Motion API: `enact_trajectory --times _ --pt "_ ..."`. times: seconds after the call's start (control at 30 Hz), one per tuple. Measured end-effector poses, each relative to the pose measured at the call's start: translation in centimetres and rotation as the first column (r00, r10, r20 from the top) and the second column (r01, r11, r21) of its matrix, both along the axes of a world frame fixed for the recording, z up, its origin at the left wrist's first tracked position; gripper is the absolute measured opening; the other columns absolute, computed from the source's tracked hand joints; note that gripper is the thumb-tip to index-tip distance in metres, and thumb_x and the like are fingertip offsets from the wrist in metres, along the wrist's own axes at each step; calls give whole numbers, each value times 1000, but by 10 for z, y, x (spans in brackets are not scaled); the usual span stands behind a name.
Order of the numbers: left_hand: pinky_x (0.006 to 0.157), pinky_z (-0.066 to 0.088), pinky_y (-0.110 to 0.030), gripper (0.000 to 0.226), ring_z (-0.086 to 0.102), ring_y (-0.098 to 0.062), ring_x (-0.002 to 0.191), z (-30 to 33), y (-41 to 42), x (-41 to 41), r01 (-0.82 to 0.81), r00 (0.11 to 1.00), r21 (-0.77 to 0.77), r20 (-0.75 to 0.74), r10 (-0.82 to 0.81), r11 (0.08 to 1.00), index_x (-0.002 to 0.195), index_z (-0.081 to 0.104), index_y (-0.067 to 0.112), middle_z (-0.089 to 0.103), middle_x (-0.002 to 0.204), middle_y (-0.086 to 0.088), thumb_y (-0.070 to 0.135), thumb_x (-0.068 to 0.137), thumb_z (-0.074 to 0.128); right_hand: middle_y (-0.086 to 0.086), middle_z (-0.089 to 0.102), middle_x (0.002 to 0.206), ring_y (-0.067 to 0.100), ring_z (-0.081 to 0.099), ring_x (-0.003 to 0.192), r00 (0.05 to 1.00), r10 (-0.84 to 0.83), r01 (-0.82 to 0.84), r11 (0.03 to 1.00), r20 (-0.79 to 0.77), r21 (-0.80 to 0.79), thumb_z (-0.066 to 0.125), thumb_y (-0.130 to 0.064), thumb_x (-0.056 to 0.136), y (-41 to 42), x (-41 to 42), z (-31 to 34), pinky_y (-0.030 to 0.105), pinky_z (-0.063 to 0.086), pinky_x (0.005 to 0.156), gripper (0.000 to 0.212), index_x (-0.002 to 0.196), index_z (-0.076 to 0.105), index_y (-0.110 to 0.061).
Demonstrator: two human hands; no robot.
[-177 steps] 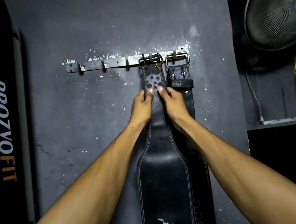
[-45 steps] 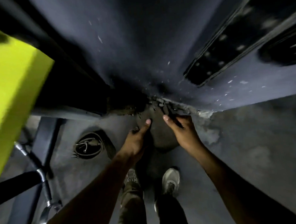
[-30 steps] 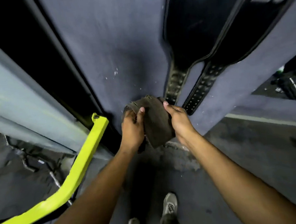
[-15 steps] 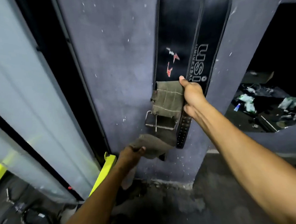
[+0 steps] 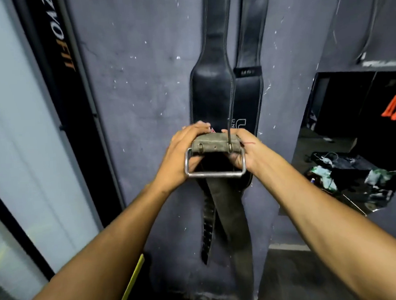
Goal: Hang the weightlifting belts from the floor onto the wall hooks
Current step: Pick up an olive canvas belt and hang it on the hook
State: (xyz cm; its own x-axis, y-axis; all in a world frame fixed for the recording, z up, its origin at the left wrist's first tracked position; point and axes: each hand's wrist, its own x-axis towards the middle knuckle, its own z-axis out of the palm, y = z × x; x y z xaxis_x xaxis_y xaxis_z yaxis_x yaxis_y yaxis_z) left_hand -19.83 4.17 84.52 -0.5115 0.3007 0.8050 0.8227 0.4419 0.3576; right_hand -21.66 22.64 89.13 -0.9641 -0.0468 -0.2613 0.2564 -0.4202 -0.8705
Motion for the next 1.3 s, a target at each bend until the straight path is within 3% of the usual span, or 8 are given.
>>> enact_trajectory --times 0.1,0.17,0.23,0.47,0.63,0.8,1.07,1.3 --pt "91 56 -40 23 67 -11 101 18 18 -5 73 956 287 252 -148 955 108 63 11 72 102 2 31 95 66 10 61 57 20 57 41 987 39 16 941 -155 337 43 -29 104 13 5 -6 27 48 42 40 71 59 -12" --pt "92 55 -32 20 69 -10 104 30 28 -12 61 915 556 300 -269 829 111 63 13 74 106 3 29 98 63 11 64 61 27 62 50 932 112 246 506 -346 826 43 -43 98 29 5 -12 32 50 54 48 61 57 -15" --pt "89 56 -32 14 72 -9 97 40 34 -19 -5 879 699 344 -331 715 110 59 16 75 104 1 27 103 58 9 67 67 31 65 68 822 201 475 276 -533 836 48 -43 93 40 1 -10 37 51 66 39 67 56 -16" --pt "77 62 -50 65 71 -37 89 50 54 -12 -9 701 798 435 -565 603 129 55 -4 73 104 -28 52 98 58 2 66 140 16 62 130 643 411 -28 856 -647 517 44 -47 106 28 14 21 38 45 115 46 139 58 -18" --pt "38 40 -22 57 48 -7 41 48 56 0 81 516 767 514 -686 636 120 72 28 53 55 5 72 91 50 5 67 140 21 60 135 588 492 -239 864 -642 443 81 -68 69 18 19 34 32 47 114 89 138 61 -15" --pt "85 60 -38 47 71 -21 87 52 58 11 2 419 849 480 -771 529 124 69 10 75 97 -12 45 107 42 5 75 94 24 71 88 674 201 24 956 -711 293 85 -53 67 -10 23 32 37 55 76 56 106 68 -18" --pt "88 58 -42 46 71 -27 89 67 27 31 -64 722 907 329 -609 415 102 70 2 73 96 -20 41 107 45 -8 66 85 11 62 76 651 -93 621 635 -753 460 81 -86 44 -24 31 58 28 41 59 78 84 51 -26" --pt "67 56 -24 16 67 -9 70 92 23 37 -25 872 667 379 -310 745 93 61 13 70 79 -3 26 101 62 -4 72 95 13 69 84 727 201 440 598 -656 670 85 -65 63 -12 40 70 34 56 71 62 100 62 -21"
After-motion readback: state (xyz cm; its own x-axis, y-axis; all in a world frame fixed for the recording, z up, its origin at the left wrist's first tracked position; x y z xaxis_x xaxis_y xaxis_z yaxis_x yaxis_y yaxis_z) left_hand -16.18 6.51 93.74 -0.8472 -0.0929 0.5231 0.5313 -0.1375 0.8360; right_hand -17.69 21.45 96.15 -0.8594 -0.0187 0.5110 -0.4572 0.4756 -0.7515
